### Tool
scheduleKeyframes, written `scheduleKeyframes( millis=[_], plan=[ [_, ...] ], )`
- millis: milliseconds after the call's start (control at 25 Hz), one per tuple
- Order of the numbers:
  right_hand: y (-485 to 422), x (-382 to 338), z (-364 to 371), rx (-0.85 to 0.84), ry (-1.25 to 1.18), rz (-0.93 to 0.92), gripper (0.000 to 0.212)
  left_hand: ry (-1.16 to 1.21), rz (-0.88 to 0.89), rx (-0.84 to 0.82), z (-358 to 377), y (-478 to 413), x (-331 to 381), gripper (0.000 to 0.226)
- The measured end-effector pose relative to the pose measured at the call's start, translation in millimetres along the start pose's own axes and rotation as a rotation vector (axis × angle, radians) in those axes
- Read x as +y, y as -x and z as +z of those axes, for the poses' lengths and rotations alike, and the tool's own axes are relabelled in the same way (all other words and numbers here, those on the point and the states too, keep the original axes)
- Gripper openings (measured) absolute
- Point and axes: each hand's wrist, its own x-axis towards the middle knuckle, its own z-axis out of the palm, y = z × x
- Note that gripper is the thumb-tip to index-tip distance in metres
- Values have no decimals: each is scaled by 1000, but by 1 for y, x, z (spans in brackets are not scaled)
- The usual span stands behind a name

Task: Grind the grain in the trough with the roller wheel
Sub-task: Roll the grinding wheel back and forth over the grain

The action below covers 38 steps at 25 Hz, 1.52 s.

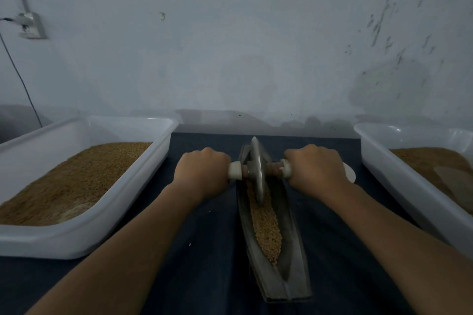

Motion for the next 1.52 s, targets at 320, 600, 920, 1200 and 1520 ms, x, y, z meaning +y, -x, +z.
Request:
scheduleKeyframes(
  millis=[320,600,920,1200,1520],
  plan=[
    [76,7,-5,163,28,-112,30,-60,127,65,-13,62,5,27],
    [14,-3,3,-22,-41,38,25,-11,4,5,-4,12,4,12],
    [80,10,-11,-50,-55,-16,26,-69,150,44,-22,60,10,29],
    [25,-4,-9,-116,-80,31,26,-52,25,5,-16,21,12,13],
    [78,9,-7,-28,-51,-34,22,-28,144,24,-15,62,9,20]
  ],
)
